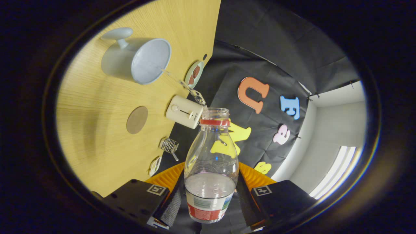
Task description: Take the bottle from table, then pour the juice into the cup, finally place the bottle on the coaster
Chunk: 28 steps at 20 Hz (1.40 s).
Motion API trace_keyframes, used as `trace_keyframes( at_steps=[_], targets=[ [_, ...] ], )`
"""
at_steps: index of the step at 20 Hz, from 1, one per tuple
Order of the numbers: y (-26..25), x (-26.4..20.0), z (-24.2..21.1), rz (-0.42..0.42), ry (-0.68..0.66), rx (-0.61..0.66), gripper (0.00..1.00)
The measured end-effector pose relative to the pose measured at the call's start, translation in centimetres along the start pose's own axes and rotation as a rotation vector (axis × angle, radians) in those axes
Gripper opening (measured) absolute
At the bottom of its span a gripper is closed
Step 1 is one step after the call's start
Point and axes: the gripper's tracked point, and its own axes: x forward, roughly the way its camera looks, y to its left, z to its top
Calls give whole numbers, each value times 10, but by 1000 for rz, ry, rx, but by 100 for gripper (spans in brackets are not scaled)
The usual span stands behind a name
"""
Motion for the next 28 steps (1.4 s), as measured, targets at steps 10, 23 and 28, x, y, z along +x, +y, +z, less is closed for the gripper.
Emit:
trace_keyframes(
  at_steps=[10, 23, 28],
  targets=[
    [-4, -4, 7, -8, 4, -82, 82],
    [-19, -9, 14, 17, -20, -192, 82],
    [-18, -11, 21, 21, -44, -226, 82]
  ],
)
